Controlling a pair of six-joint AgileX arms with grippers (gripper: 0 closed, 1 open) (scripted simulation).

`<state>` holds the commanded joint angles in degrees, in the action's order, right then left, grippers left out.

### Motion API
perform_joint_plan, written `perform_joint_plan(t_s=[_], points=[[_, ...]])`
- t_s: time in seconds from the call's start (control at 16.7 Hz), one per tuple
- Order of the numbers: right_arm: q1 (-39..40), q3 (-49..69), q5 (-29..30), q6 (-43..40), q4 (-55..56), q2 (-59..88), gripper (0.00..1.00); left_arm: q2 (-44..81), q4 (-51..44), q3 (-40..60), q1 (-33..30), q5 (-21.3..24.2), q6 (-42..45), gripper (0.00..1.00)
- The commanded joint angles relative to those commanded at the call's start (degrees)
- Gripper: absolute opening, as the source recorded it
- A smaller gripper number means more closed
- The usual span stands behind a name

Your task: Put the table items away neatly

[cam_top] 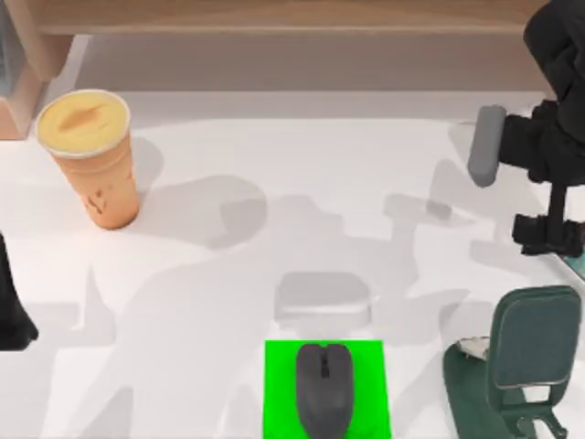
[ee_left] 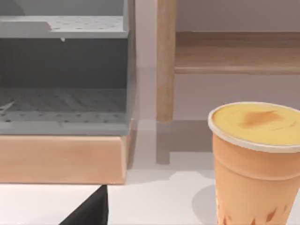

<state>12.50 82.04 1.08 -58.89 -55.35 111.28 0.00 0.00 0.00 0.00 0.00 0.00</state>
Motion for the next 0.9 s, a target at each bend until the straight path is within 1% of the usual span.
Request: perform_joint_plan(t_s=[0.24,0.42,0.6,0.9], points=[[-8.77,-3.89,-0.90,13.80,-0.87,-2.67,1.00,0.00,0.00,0.00,0.00,0.00,0.00,1.00],[-13.15,-6.77,-1.64,20.79,-1.41,-4.50,1.00,0.00,0.00,0.00,0.00,0.00,0.00,1.00],[-15.34,-8.66,-2.13,24.31,-1.74,-5.59,1.00,0.00,0.00,0.00,0.00,0.00,0.00,1.00],[-15.27,-8.75,-2.10,24.58,-1.67,-5.52,1.00,0.00,0.00,0.00,0.00,0.00,0.00,1.00]])
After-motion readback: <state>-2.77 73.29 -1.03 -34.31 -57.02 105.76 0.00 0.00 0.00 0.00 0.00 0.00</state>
